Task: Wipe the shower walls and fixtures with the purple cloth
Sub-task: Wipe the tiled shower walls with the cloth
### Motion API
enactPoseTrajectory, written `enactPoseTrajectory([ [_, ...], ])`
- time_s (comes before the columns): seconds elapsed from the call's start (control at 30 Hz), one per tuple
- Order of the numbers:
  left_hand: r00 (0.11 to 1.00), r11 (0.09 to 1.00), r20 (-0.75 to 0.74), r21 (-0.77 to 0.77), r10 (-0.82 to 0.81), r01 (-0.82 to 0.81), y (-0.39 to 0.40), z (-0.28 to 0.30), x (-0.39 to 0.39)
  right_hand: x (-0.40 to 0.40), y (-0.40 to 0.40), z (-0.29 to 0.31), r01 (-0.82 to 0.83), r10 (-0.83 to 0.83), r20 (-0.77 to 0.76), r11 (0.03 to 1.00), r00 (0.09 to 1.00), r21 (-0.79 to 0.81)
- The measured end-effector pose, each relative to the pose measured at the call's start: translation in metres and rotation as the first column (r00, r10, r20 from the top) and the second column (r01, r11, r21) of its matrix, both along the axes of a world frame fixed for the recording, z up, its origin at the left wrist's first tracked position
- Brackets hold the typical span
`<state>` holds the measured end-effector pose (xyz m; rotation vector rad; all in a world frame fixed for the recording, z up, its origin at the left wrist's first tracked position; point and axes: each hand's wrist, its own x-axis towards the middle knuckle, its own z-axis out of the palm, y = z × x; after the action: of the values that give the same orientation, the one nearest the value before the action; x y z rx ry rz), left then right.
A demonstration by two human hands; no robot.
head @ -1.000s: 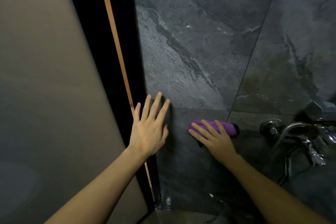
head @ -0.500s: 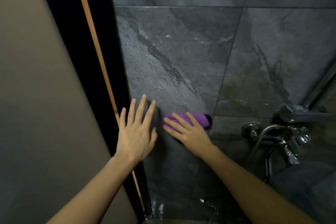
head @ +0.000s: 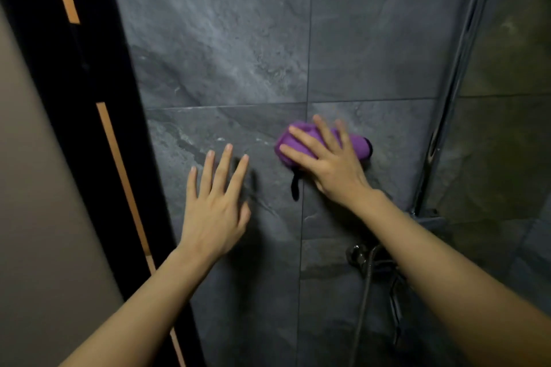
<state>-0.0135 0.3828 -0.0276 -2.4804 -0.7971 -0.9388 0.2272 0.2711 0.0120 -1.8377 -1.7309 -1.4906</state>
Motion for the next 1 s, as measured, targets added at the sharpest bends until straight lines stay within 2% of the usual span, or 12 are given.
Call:
enactPoseTrajectory([
  [0.1, 1.000, 0.999, 0.025, 0.034, -0.007, 0.006, 0.000, 0.024, 0.009, 0.002, -0.004, 0.014, 0.142, -0.092, -0.206, 0.960, 0.974, 0.243],
  [0.17, 0.999, 0.999, 0.038, 0.047, -0.005, 0.003, 0.000, 0.032, 0.013, -0.001, -0.004, -0.001, 0.197, -0.072, -0.328, 0.910, 0.942, 0.366],
  [0.23, 0.999, 0.998, 0.038, 0.056, 0.001, -0.003, -0.002, 0.032, 0.016, -0.004, 0.000, -0.031, 0.188, -0.027, -0.368, 0.893, 0.929, 0.409],
  [0.3, 0.999, 0.998, 0.033, 0.056, 0.007, -0.008, -0.004, 0.028, 0.019, -0.008, 0.005, -0.067, 0.167, -0.031, -0.350, 0.916, 0.936, 0.365],
  [0.47, 1.000, 0.999, 0.005, 0.042, -0.002, 0.002, -0.010, 0.017, 0.026, -0.001, -0.006, -0.138, 0.203, -0.182, -0.174, 0.973, 0.968, 0.112],
  [0.53, 1.000, 0.999, 0.000, 0.037, 0.000, 0.000, -0.011, 0.013, 0.026, 0.008, -0.016, -0.144, 0.262, -0.241, -0.213, 0.962, 0.947, 0.075],
  [0.63, 1.000, 1.000, -0.011, 0.030, 0.009, -0.009, -0.015, 0.008, 0.026, 0.011, -0.022, -0.133, 0.321, -0.261, -0.423, 0.944, 0.868, 0.076],
  [0.77, 1.000, 1.000, -0.016, 0.015, 0.015, -0.015, -0.016, 0.005, 0.026, -0.002, -0.006, -0.081, 0.317, -0.143, -0.629, 0.932, 0.764, 0.174],
  [0.87, 1.000, 1.000, -0.017, 0.016, 0.022, -0.022, -0.015, 0.008, 0.029, -0.014, 0.010, -0.042, 0.284, -0.101, -0.609, 0.935, 0.787, 0.211],
  [1.0, 1.000, 1.000, -0.011, 0.011, 0.028, -0.028, -0.016, 0.008, 0.035, -0.023, 0.017, -0.048, 0.211, -0.116, -0.413, 0.958, 0.903, 0.192],
])
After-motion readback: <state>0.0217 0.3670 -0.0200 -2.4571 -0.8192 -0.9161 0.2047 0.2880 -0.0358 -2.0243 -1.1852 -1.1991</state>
